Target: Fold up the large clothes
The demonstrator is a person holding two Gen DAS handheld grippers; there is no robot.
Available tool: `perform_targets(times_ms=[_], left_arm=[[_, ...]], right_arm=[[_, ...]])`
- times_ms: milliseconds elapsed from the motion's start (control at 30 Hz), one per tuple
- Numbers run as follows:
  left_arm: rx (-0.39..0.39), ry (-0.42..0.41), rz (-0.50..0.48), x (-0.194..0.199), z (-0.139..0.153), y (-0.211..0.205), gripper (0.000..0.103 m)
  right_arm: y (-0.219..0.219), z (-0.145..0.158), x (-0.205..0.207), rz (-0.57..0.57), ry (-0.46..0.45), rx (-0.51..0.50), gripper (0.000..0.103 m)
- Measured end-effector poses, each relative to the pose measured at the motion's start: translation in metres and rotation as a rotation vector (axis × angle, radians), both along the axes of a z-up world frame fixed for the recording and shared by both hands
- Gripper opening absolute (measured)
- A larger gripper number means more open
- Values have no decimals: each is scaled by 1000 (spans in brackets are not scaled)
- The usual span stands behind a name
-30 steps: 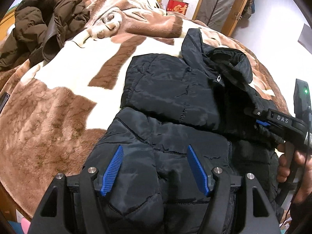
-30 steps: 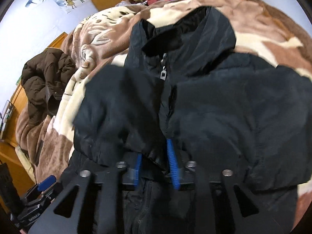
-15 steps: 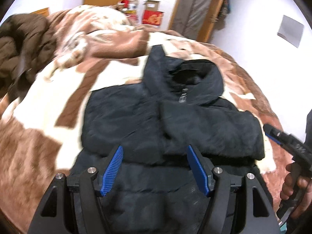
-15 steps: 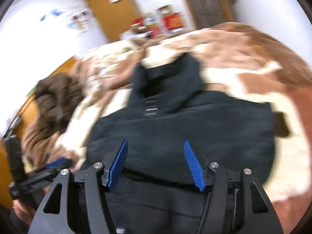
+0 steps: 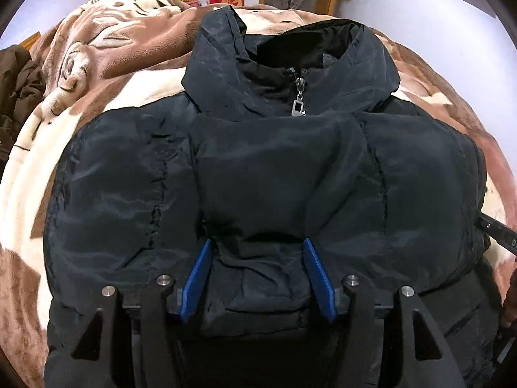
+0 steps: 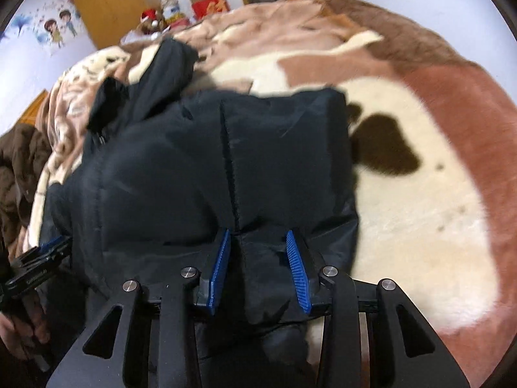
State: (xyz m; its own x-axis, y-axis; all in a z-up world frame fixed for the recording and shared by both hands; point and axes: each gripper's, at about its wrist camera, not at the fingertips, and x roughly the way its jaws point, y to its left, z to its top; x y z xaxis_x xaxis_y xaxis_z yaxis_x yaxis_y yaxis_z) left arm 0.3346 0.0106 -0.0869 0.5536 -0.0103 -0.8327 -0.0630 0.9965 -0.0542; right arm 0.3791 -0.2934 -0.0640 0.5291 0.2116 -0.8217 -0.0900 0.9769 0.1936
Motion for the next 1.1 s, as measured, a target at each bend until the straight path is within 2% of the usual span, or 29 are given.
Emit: perform_targets(times_ms=[133,200,233,300,400,467,600,733,833,967,1033,1100], left_arm=[[29,6,3,-1,3,-4,62],[5,25,19,-4,13,0,59],[-18,22,28,-7,22,2,59],[-56,-40,26,-10,44,10,59],[-28,-113,28,3,66,13,59],[-18,-109,36,21,64,15,59],[4,-2,38,55,24,17,61],[37,-26,5,56,-1,11,63],[37,-40,9,57,-11,9,64],[49,-24,9,58,-2,7,64],[30,-20,17,52,15,11,60],[2,-52,16,39,36,18,60]], right_arm=[[2,-2,6,24,14,-37,37],[-2,14,4,20,13,-46,37],[-5,27,0,20,-20,-33,37],[-7,47,-1,22,-85,-10,37],[-4,70,16,22,-137,-21,37],[0,69,33,21,-132,-35,37],[10,38,68,26,-49,-72,37],[25,-1,74,84,-13,-178,37],[29,-11,77,84,-9,-205,36],[30,-1,75,78,-8,-229,36],[28,18,66,70,-32,-228,36],[24,40,49,66,-70,-172,37]])
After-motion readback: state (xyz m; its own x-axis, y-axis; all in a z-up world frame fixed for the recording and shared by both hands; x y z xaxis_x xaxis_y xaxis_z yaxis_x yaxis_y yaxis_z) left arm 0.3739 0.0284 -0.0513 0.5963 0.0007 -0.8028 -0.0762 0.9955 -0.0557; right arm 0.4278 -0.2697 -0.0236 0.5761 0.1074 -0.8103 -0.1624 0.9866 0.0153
